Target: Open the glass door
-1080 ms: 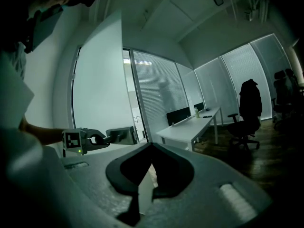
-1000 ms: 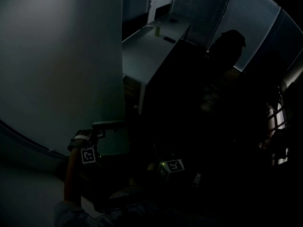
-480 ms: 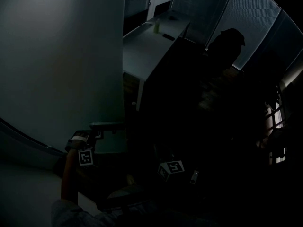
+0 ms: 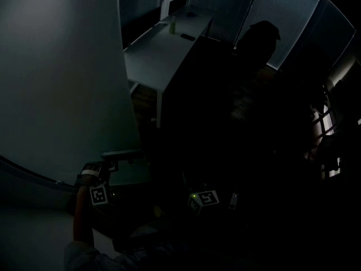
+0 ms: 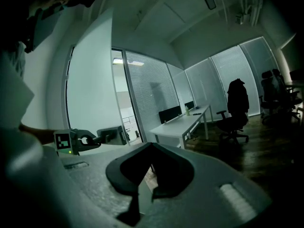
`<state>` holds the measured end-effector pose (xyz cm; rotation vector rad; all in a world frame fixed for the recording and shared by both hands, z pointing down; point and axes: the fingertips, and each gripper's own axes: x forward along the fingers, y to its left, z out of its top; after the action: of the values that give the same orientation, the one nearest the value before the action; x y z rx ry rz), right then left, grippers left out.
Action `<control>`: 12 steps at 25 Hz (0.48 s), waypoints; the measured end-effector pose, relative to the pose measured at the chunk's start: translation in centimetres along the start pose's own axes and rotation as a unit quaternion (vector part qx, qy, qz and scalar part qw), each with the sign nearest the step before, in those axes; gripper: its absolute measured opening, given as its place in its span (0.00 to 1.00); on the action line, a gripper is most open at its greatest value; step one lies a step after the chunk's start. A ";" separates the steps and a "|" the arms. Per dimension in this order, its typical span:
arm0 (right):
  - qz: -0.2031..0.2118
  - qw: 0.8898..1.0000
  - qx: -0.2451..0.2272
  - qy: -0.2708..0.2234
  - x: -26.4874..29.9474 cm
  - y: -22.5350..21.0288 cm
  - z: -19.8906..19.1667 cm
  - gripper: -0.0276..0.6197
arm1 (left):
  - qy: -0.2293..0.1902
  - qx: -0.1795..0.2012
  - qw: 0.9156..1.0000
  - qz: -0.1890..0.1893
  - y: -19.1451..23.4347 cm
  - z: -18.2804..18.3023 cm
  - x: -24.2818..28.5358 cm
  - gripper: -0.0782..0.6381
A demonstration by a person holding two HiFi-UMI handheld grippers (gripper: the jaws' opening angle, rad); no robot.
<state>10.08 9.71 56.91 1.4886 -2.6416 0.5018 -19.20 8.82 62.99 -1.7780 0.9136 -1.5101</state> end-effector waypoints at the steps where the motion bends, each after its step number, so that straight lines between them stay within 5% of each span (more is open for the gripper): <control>1: -0.001 1.000 0.000 -0.001 -0.1 0.0 -0.1 0.04 | -0.001 0.001 1.000 0.000 -0.1 0.0 0.0 0.12; 12: -0.014 1.000 0.005 -0.005 -2.9 0.9 -0.4 0.05 | -0.016 0.015 1.000 0.000 -1.2 0.9 -2.0 0.12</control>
<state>10.80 12.68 56.47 1.5329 -2.6251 0.5062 -18.41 11.16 62.70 -1.7767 0.8712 -1.4846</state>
